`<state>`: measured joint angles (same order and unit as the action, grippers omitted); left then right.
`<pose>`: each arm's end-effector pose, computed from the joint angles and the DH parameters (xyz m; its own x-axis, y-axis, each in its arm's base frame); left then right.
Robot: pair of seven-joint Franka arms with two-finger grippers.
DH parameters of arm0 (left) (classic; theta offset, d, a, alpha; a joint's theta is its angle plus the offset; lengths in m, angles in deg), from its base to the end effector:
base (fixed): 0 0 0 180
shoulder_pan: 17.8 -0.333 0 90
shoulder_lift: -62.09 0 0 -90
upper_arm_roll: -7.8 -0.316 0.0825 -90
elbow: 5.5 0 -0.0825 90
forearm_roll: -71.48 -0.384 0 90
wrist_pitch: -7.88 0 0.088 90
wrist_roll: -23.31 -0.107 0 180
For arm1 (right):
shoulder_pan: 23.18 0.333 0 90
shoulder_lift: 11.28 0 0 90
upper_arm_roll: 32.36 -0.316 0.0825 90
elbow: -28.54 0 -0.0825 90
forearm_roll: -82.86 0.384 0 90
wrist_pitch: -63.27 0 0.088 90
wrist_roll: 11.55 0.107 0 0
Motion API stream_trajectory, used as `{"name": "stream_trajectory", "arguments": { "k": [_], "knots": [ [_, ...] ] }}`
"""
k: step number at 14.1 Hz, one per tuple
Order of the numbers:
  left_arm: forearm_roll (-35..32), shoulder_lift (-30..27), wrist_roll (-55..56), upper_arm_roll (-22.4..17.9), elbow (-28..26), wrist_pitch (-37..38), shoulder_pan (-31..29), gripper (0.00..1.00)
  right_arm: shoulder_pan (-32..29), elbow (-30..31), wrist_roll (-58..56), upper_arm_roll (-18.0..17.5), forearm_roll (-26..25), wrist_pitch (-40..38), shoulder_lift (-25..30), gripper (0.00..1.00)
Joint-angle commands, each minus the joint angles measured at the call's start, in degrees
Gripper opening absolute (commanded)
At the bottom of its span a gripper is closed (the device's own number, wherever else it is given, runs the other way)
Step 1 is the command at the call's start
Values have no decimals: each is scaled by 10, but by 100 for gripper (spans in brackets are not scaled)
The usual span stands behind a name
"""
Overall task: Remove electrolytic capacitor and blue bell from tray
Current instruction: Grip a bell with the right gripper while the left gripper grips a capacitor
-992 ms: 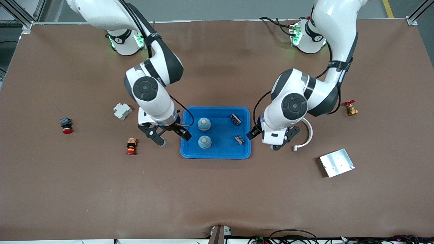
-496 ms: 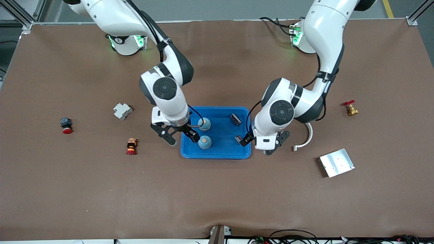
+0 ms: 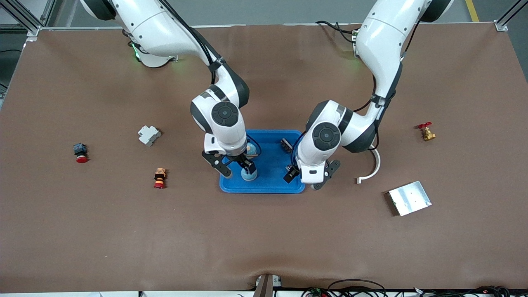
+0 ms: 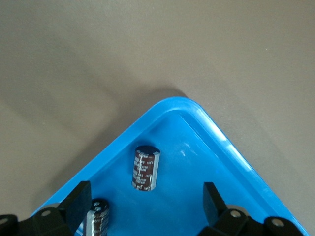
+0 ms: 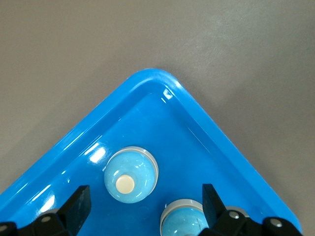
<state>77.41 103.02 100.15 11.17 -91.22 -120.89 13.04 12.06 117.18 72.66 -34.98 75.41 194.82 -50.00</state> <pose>0.5968 -0.4006 0.2519 0.6786 0.7261 -0.1106 0.7338 -0.6768 0.0594 0.5678 0.4313 0.2607 0.7360 -0.6720 0.0815 -0.6691 -0.7405 -0.0637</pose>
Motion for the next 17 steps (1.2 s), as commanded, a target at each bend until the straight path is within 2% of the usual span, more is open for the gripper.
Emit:
{"name": "stream_trajectory", "arguments": {
  "k": [1, 8, 11, 17],
  "knots": [
    [-12, 22, 14, -7, 14, -12, 10, 100, 17, -42, 42, 7, -31, -5, -33, 100],
    [-12, 49, 33, -8, 33, -21, 29, 100, 39, -73, 104, 7, -88, -4, -88, 100],
    [-12, 60, 34, -9, 33, -22, 32, 100, 47, -93, 115, 9, -92, -4, -111, 100],
    [-12, 72, 33, -10, 33, -30, 32, 100, 49, -98, 119, 9, -124, -5, -116, 100]
  ]
}}
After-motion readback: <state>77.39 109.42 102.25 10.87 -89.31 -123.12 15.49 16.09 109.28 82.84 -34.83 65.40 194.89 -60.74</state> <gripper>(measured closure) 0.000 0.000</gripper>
